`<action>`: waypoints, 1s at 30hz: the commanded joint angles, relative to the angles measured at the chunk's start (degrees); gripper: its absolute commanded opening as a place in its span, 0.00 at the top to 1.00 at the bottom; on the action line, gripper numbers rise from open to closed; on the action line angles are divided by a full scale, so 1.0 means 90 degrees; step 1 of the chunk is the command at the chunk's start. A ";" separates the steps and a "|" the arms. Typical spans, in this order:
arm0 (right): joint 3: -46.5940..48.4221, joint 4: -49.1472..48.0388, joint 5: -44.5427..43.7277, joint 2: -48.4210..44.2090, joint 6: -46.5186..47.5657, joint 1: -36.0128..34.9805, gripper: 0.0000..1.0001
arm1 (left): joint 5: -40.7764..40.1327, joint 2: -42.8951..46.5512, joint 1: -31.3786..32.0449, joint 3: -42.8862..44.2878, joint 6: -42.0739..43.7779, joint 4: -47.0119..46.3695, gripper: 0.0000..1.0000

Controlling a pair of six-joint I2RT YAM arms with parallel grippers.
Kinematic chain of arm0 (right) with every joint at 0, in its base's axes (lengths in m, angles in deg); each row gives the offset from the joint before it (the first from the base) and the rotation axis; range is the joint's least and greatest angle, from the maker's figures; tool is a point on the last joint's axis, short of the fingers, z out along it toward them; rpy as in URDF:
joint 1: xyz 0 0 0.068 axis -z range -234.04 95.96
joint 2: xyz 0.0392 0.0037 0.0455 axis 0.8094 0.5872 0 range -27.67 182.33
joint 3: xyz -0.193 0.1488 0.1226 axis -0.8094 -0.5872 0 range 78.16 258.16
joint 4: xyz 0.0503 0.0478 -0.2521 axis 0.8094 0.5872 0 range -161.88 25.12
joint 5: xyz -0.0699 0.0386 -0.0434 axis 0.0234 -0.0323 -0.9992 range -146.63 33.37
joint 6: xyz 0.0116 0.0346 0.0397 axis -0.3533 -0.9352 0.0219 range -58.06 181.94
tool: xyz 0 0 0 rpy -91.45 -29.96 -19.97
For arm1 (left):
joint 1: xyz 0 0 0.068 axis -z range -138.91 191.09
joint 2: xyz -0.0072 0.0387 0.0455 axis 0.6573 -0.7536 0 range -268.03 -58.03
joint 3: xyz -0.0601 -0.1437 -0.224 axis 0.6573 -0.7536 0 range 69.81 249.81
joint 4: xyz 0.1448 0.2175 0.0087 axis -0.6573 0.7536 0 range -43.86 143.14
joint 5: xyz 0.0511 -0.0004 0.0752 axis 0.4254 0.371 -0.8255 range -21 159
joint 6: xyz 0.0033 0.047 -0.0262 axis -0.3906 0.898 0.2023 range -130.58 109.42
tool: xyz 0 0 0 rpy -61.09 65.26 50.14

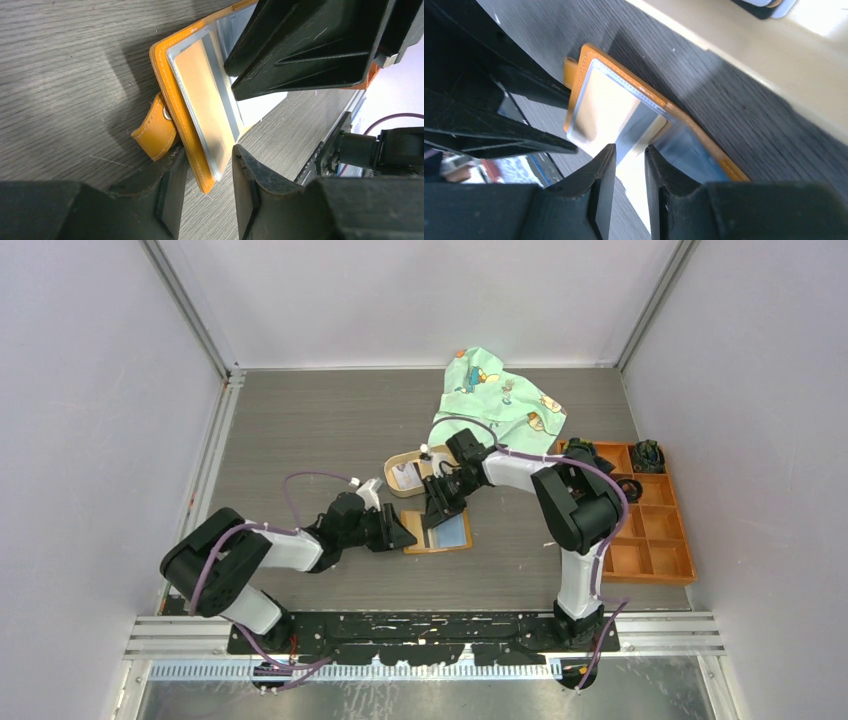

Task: Put the credit cards into the card holder
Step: Insert the credit card into the card holder, then pick up the credit card from the storage box.

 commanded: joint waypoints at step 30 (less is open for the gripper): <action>0.2737 0.0541 -0.0854 -0.0405 0.0951 0.0354 0.04 | -0.1960 0.4172 -0.0391 -0.0333 0.1317 0.2378 0.06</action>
